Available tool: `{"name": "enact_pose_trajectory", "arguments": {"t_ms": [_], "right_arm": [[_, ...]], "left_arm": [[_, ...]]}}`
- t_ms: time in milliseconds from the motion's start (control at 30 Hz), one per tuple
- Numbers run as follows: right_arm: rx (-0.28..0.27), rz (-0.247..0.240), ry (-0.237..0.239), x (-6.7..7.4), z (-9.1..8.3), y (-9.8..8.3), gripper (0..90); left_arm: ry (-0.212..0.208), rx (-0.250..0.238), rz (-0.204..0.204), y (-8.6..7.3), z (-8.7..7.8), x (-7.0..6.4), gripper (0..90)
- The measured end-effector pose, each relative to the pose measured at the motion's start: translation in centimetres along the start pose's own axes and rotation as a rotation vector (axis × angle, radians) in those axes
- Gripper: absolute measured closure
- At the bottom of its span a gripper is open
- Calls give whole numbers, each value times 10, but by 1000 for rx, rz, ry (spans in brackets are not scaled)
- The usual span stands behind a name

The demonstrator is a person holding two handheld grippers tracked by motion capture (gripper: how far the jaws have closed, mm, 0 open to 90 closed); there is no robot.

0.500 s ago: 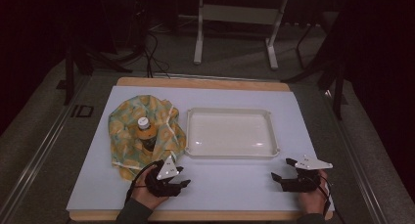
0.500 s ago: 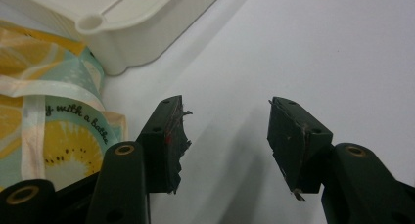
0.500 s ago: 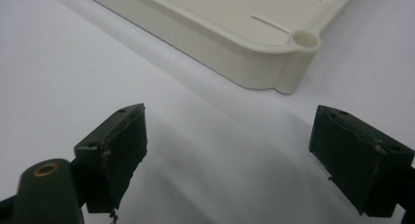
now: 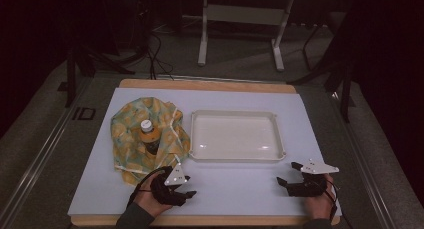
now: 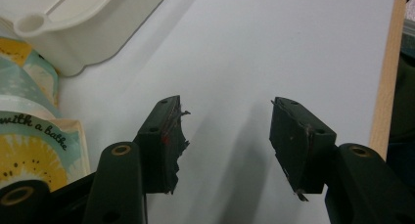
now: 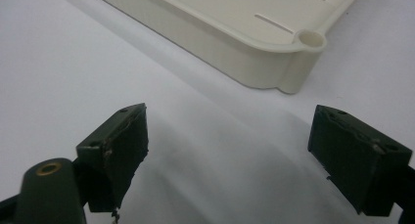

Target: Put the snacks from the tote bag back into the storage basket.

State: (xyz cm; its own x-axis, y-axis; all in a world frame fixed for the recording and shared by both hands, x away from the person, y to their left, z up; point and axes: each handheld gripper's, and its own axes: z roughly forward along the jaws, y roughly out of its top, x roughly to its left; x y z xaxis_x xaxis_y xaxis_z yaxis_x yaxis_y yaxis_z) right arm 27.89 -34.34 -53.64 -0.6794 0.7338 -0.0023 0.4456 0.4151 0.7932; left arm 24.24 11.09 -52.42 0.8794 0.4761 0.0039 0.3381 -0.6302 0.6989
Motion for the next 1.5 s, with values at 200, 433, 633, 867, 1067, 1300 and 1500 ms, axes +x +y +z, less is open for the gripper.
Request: {"name": "enact_pose_trajectory", "arguments": {"t_ms": [200,433,633,867,1067,1300,1500], "right_arm": [[-11,0,-3,0,-1,0,140],[-7,0,-3,0,-1,0,142],[-8,-7,5,0,-1,0,151],[-6,-10,-6,1,0,0,150],[-10,-4,-15,1,-1,0,150],[-10,-5,-17,1,-1,0,150],[-11,-3,-22,1,-1,0,150]], "left_arm": [[-2,19,17,3,-4,-2,453],[3,56,43,7,-10,-3,441],[3,80,56,9,-14,-2,441],[2,90,72,14,-18,-1,436],[-14,111,86,15,-19,-1,434],[-24,138,97,16,-22,-1,434],[-35,154,106,18,-26,3,434]]}}
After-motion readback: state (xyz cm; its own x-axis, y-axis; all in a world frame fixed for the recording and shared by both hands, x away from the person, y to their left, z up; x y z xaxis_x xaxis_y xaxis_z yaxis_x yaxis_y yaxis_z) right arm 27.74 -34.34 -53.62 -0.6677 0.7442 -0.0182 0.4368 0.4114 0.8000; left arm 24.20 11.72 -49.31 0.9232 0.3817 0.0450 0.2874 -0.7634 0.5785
